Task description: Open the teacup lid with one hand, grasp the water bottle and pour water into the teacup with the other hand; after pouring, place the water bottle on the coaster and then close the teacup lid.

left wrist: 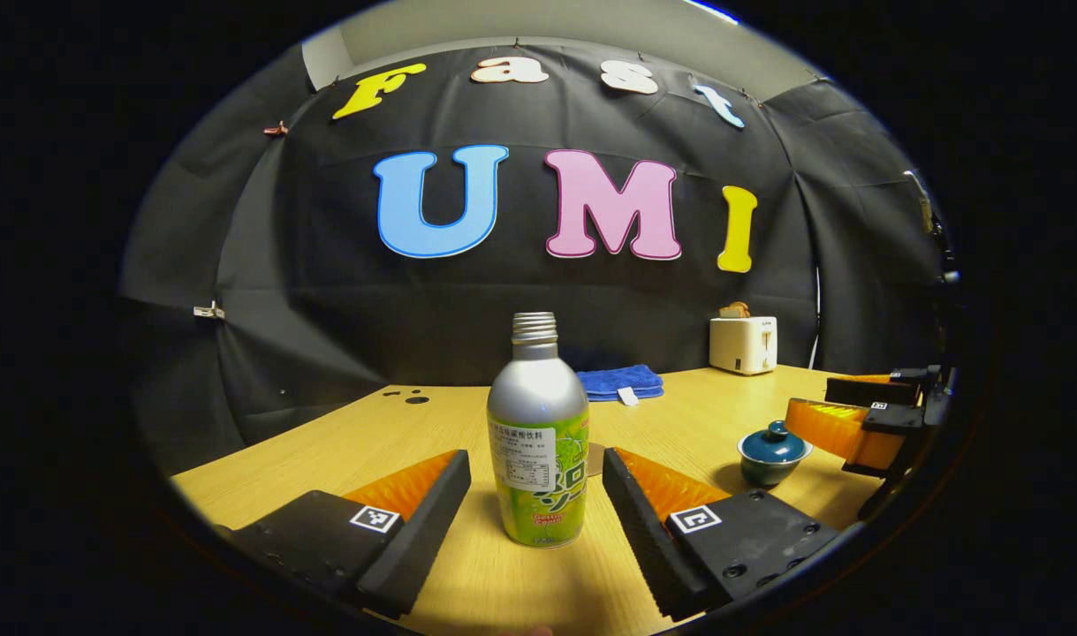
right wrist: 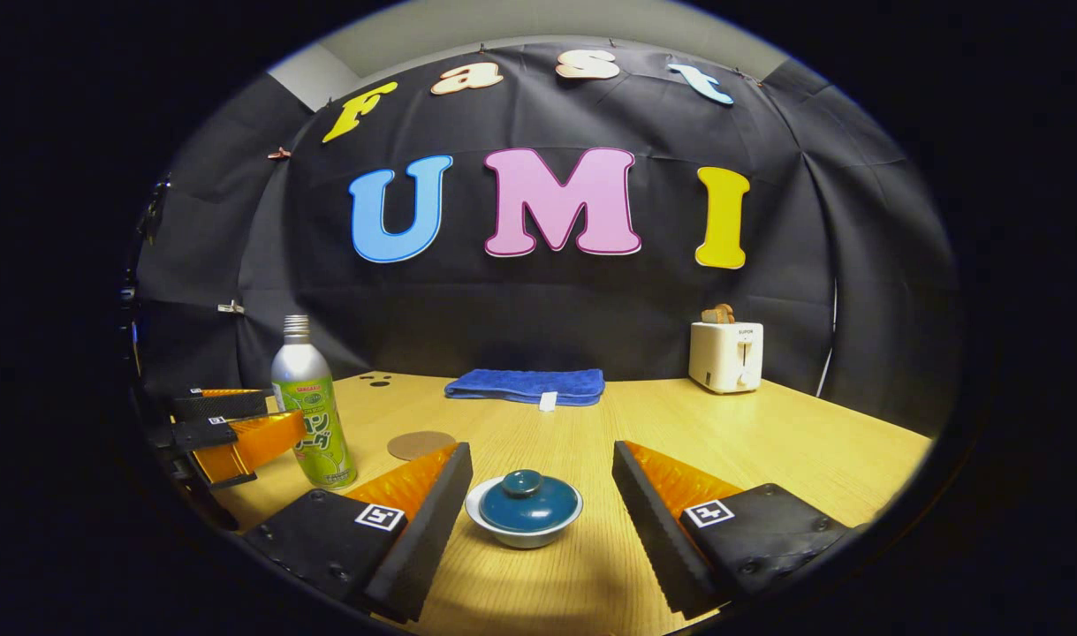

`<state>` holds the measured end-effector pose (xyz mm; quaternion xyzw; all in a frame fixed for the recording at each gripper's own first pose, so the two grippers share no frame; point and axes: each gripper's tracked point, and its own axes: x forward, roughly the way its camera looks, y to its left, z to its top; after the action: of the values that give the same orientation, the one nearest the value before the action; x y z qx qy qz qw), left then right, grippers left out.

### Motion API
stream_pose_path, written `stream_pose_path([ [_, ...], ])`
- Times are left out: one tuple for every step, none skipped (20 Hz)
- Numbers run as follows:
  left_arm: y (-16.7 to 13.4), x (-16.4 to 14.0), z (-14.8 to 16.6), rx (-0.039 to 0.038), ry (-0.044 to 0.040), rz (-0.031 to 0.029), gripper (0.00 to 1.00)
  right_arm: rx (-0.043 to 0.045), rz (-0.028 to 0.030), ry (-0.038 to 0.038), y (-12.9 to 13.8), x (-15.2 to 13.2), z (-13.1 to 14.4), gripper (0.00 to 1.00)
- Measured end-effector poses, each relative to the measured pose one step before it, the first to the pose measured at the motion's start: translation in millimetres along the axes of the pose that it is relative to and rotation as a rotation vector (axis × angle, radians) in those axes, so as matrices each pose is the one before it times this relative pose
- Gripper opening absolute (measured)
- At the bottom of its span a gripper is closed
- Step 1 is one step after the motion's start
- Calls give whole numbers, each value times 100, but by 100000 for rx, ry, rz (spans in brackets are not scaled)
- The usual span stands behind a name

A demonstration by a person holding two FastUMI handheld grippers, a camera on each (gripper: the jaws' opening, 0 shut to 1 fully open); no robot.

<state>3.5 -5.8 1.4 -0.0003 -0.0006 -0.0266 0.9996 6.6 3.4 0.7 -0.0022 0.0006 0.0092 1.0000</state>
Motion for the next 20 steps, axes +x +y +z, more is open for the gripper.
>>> stream_pose_path([
  [-43,25,-55,-4,-140,71,95,-3,106,6,25,96,21,99],
  [36,-24,95,-97,144,11,95,-45,14,-14,24,79,-1,99],
  [-40,36,-61,-159,-53,31,95,-55,258,186,25,46,13,99],
  [43,54,83,-219,-9,27,95,138,526,28,62,1,-52,99],
  [-4,20,-70,-252,8,14,95,39,703,17,159,20,1,99],
  [52,-60,107,-264,-76,32,95,-123,752,226,221,149,-38,99],
  [-47,54,-103,-322,54,71,95,11,777,677,134,233,-190,99],
  [13,-1,33,-343,-56,112,95,-396,834,1438,165,213,-179,99],
  [11,-2,-59,-362,-13,194,95,-577,755,2204,192,153,-450,99],
  [-21,-13,38,-131,-18,176,95,-841,862,2779,112,310,-399,99],
  [9,10,-60,41,42,24,95,-950,1086,2600,276,303,-408,99],
  [22,-30,48,-99,-65,16,95,-799,499,1910,115,304,-116,99],
  [-31,71,-93,-4,14,-9,95,-529,117,909,-79,410,-136,99],
  [-15,30,3,-29,36,19,95,-235,-217,328,-153,295,36,98],
  [13,-42,2,-12,-40,10,95,-12,-560,302,-164,418,17,98],
  [27,-1,86,2,6,3,95,-41,-414,739,-132,246,-50,96],
  [-1,9,-83,35,-15,-3,95,209,-444,930,-189,274,-267,92],
  [15,-16,72,-41,-6,30,95,101,181,1009,15,351,-190,90],
  [-40,59,-99,33,5,-31,95,11,277,1080,57,165,-73,89],
  [38,-22,70,-35,1,10,95,-158,633,1100,90,143,-147,85],
])
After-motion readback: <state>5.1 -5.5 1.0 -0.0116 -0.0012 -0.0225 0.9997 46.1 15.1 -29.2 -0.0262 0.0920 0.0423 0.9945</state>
